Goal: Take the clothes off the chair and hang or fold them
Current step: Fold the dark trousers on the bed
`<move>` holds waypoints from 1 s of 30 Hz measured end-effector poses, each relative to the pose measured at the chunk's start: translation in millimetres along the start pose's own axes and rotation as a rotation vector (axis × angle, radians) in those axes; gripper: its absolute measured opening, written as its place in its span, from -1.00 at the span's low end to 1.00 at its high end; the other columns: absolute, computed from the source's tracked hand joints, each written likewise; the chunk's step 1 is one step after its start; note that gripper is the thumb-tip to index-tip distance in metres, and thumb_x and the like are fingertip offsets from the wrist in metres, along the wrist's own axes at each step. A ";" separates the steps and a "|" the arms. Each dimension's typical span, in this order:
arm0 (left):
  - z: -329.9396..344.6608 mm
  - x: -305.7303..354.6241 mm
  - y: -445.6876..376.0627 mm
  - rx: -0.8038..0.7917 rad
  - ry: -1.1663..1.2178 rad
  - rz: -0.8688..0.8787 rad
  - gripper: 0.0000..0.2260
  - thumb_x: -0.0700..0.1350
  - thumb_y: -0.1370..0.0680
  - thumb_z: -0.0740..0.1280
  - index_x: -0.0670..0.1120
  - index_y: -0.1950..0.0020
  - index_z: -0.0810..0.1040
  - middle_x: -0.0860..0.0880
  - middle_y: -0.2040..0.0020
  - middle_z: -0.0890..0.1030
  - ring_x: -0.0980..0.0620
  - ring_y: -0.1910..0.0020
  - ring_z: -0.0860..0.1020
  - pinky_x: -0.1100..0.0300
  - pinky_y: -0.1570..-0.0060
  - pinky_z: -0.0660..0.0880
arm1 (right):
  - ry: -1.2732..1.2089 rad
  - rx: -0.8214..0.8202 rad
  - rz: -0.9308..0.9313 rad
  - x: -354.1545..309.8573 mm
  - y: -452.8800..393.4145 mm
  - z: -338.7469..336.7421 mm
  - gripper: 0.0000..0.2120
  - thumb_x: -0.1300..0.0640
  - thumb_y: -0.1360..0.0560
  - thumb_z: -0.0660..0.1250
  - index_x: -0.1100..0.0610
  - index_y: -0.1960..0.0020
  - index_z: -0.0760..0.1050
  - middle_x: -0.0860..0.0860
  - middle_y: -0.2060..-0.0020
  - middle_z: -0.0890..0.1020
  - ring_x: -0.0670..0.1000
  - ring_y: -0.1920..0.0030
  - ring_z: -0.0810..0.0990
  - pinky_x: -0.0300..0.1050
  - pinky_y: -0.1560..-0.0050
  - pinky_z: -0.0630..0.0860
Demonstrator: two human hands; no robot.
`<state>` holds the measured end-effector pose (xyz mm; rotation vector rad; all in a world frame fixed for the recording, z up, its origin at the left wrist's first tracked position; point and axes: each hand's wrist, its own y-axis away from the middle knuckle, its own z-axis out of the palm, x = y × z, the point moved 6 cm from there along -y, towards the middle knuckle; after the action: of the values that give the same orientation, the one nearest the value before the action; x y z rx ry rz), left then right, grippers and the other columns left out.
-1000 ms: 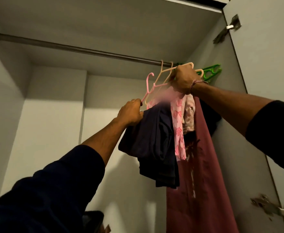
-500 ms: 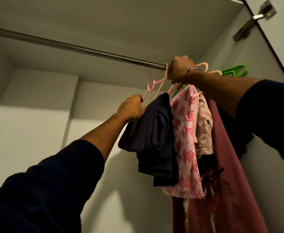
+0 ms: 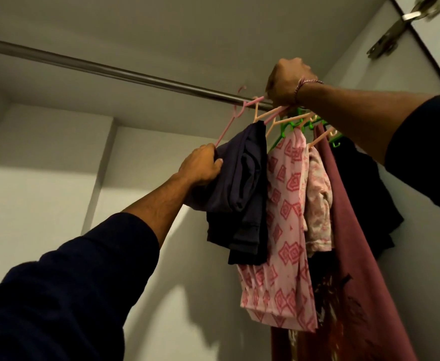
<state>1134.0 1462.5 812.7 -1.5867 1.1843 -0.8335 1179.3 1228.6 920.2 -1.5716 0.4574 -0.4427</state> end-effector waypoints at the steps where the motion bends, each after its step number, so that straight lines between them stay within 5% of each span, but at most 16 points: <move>1: -0.2 1.6 0.3 0.000 0.008 -0.001 -0.70 0.00 -0.63 0.24 -0.18 -0.24 0.46 -0.19 -0.19 0.55 -0.17 -0.11 0.53 -0.07 -0.11 0.51 | 0.007 -0.006 -0.004 0.1 1.9 -2.6 -0.81 0.23 -0.51 0.40 0.17 -0.11 0.67 0.18 0.02 0.68 0.19 0.08 0.64 0.05 -0.03 0.63; 15: 3.5 28.5 27.6 -0.080 0.103 0.058 -0.65 0.08 -0.64 0.23 -0.17 -0.24 0.49 -0.17 -0.18 0.58 -0.14 -0.10 0.56 -0.08 -0.13 0.52 | 0.055 -0.082 0.000 -0.3 38.7 -9.0 -0.85 0.15 -0.55 0.39 0.11 -0.08 0.68 0.12 0.09 0.67 0.15 0.15 0.62 0.00 0.12 0.58; 21: 3.4 42.7 54.9 -0.103 0.128 0.126 -0.61 0.13 -0.66 0.13 -0.15 -0.13 0.55 -0.19 -0.09 0.63 -0.21 -0.07 0.57 0.00 0.01 0.50 | 0.151 -0.073 -0.011 0.6 65.6 0.9 -0.78 0.13 -0.58 0.30 0.09 -0.14 0.67 0.19 0.02 0.64 0.29 0.05 0.61 0.07 -0.03 0.56; 27: 12.3 46.4 98.0 -0.214 0.152 0.116 -0.57 0.12 -0.67 0.13 -0.16 -0.37 0.45 -0.20 -0.28 0.56 -0.22 -0.23 0.52 -0.11 -0.20 0.48 | 0.301 -0.038 -0.110 -7.7 106.0 -10.6 -0.70 0.31 -0.61 0.19 0.22 -0.29 0.55 0.32 -0.05 0.55 0.38 -0.11 0.51 0.15 0.01 0.54; 30: 16.5 51.0 121.4 -0.230 0.175 0.101 -0.55 0.10 -0.68 0.14 -0.17 -0.44 0.39 -0.22 -0.33 0.53 -0.23 -0.28 0.50 -0.07 -0.22 0.46 | 0.383 -0.001 -0.151 -11.2 131.9 -25.9 -0.72 0.25 -0.61 0.20 0.20 -0.28 0.52 0.25 -0.14 0.49 0.32 0.02 0.56 0.08 0.23 0.48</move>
<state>1127.2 1409.3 691.3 -1.6466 1.5182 -0.8066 1152.9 1207.2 789.6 -1.5302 0.6316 -0.8680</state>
